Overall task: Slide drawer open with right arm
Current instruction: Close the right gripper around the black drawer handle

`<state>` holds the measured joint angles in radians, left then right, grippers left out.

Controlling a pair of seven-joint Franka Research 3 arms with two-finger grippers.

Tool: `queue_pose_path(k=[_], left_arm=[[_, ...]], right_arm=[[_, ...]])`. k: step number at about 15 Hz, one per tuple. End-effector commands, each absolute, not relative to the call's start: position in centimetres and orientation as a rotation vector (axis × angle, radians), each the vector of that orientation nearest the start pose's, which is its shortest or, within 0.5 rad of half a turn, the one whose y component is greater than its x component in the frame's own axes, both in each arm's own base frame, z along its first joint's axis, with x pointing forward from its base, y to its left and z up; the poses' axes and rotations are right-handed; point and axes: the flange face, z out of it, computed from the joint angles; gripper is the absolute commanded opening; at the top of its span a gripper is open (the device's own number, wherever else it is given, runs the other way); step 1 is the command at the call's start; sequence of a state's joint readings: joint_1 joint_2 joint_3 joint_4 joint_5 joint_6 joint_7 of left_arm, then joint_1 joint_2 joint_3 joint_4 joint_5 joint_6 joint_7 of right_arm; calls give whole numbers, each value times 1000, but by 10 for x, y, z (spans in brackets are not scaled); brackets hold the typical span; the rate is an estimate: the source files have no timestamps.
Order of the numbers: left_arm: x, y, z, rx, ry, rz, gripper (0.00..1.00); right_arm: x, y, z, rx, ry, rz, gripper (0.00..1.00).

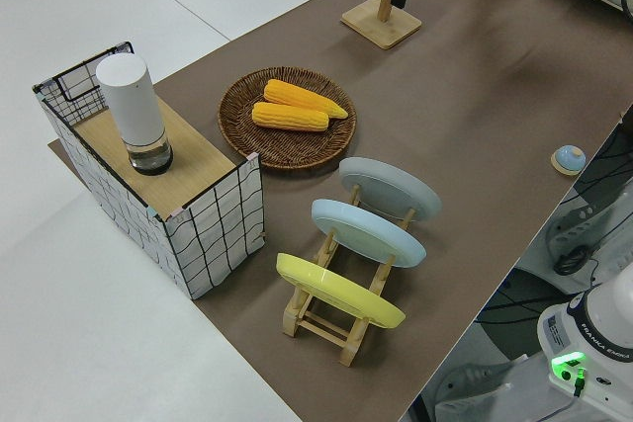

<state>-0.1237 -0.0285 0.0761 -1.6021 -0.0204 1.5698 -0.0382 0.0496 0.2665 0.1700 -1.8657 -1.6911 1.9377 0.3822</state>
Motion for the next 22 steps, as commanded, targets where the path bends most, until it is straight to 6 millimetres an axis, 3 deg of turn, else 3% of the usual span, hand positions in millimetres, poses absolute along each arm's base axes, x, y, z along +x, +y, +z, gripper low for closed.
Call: queue_pose_path(k=[1, 6, 14, 22], left_arm=[[541, -26, 630, -3152, 17, 13, 995], [541, -26, 630, -3152, 17, 13, 998], [541, -26, 630, -3152, 17, 13, 995], [541, -27, 630, -3152, 20, 13, 995]], right_arm=[[641, 65, 427, 1569, 664, 324, 462], [643, 70, 426, 1579, 669, 332, 333], [644, 72, 425, 1579, 682, 335, 4], [639, 91, 427, 1591, 670, 329, 0]])
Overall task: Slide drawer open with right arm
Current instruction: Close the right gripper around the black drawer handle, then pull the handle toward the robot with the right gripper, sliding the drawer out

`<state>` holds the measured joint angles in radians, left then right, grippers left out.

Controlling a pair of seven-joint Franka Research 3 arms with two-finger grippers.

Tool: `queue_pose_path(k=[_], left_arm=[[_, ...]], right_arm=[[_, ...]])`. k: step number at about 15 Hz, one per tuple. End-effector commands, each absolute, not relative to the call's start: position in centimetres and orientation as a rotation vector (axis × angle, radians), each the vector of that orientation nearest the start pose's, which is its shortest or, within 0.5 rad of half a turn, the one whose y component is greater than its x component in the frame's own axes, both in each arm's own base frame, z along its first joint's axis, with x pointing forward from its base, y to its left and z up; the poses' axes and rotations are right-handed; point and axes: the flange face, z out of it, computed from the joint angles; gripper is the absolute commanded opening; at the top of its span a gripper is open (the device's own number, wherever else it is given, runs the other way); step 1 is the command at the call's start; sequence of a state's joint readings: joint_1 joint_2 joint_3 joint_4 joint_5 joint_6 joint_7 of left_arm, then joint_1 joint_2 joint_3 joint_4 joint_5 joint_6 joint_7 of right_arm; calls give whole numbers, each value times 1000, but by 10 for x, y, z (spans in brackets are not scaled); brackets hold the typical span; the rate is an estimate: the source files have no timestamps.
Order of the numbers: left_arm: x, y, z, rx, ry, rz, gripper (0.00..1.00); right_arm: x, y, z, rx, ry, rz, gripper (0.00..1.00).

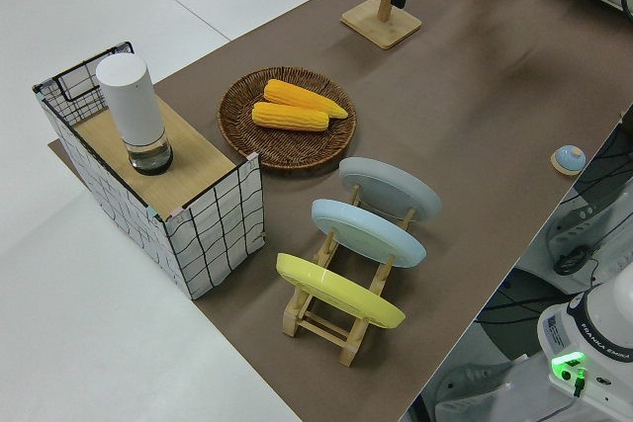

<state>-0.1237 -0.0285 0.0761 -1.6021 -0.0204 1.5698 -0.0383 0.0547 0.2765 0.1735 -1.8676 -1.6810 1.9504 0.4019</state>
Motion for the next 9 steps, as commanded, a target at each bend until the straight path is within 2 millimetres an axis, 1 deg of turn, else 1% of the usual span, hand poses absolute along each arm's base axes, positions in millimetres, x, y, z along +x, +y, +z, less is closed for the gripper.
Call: queue_pose_path(k=[1, 3, 6, 7, 8, 9], left_arm=[[541, -27, 630, -3152, 20, 11, 995], [541, -26, 630, -3152, 17, 13, 998], [541, -26, 630, -3152, 17, 13, 995], [541, -26, 630, -3152, 17, 13, 998], [541, -26, 630, -3152, 17, 11, 998], [541, -26, 630, -3152, 17, 13, 995]], right_arm=[[637, 97, 427, 1590, 668, 329, 0], [632, 108, 427, 1623, 641, 311, 0], [627, 122, 428, 1628, 636, 309, 0], [625, 123, 429, 1637, 625, 300, 0], [621, 133, 429, 1647, 623, 300, 0], [619, 138, 430, 1647, 620, 297, 0]])
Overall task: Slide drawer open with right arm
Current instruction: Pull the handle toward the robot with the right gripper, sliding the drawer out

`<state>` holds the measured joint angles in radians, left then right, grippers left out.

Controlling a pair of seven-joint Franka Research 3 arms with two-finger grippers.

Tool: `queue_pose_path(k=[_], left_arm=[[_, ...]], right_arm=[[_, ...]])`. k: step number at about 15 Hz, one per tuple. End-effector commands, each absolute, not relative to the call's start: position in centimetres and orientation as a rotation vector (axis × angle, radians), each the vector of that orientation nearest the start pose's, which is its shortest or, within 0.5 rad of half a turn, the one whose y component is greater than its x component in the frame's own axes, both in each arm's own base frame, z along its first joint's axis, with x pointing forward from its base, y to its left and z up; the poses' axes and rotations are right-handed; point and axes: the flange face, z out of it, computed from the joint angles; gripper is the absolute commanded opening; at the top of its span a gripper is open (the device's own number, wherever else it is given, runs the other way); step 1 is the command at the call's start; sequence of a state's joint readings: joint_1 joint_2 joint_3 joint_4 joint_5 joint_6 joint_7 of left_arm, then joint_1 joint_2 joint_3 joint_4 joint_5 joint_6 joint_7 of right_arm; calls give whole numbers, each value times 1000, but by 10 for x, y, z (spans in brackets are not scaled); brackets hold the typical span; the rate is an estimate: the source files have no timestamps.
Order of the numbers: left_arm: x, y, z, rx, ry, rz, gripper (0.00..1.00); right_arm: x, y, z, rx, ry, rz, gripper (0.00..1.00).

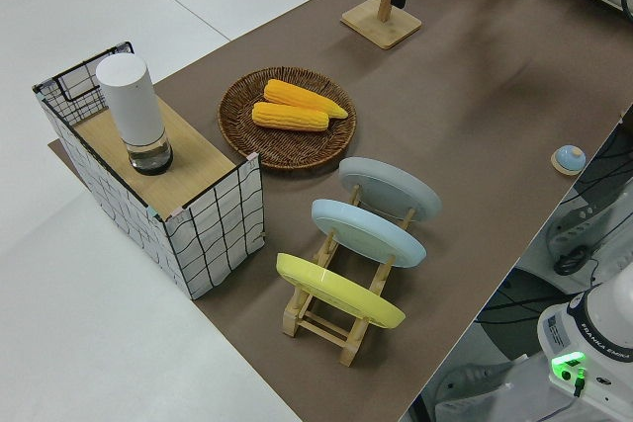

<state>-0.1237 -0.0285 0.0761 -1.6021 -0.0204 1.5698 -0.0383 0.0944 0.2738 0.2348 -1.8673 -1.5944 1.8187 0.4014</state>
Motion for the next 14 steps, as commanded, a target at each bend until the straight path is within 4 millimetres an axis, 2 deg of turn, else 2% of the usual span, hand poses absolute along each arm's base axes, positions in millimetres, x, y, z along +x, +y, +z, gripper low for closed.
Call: queue_pose_path(k=[1, 2, 5, 8, 14], left_arm=[[541, -27, 630, -3152, 20, 11, 998], [541, -26, 630, -3152, 17, 13, 995], [541, -26, 630, -3152, 17, 13, 995], [541, -27, 630, -3152, 20, 13, 998], [541, -27, 630, -3152, 20, 11, 995]], right_arm=[[616, 145, 430, 1655, 618, 296, 0], [611, 155, 430, 1670, 616, 294, 0], [604, 167, 430, 1687, 604, 281, 0], [592, 187, 431, 1712, 591, 266, 0], [573, 214, 436, 1732, 575, 254, 0]])
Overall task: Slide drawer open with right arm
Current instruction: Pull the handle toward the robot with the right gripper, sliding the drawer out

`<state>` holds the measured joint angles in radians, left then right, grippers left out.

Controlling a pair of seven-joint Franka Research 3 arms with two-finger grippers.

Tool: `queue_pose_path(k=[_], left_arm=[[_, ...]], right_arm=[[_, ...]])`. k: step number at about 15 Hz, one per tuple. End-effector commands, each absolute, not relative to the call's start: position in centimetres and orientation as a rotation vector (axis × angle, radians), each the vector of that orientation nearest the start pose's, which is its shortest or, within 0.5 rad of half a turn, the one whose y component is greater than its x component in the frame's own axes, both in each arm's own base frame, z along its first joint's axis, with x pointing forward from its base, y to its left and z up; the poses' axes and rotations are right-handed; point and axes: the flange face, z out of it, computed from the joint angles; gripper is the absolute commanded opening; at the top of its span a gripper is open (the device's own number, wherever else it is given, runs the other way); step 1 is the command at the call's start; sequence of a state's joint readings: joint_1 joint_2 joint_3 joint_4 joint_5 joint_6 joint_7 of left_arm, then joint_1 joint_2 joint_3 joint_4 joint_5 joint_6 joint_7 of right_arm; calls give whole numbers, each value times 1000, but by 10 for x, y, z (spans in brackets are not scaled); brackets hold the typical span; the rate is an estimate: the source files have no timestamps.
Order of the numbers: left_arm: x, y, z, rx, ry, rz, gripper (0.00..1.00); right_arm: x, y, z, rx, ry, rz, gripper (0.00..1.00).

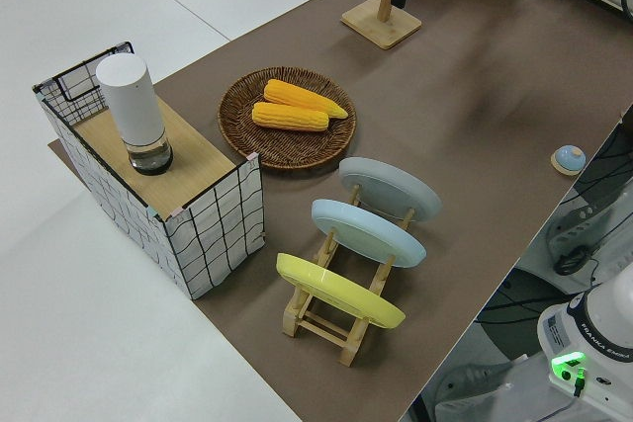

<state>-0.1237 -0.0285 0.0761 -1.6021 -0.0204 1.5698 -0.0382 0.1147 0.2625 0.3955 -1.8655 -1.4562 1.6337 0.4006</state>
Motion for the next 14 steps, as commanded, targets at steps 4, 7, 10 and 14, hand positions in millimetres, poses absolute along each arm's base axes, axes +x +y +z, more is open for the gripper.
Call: queue_pose_path(k=[4, 7, 10, 14], left_arm=[[541, -26, 630, -3152, 17, 13, 998], [541, -26, 630, -3152, 17, 13, 998], [541, -27, 630, -3152, 20, 13, 995], [541, -26, 630, -3152, 17, 13, 998]], right_arm=[[559, 232, 437, 1755, 556, 249, 0], [550, 243, 438, 1775, 551, 240, 0], [541, 256, 441, 1782, 541, 246, 0], [534, 266, 442, 1788, 542, 247, 0]])
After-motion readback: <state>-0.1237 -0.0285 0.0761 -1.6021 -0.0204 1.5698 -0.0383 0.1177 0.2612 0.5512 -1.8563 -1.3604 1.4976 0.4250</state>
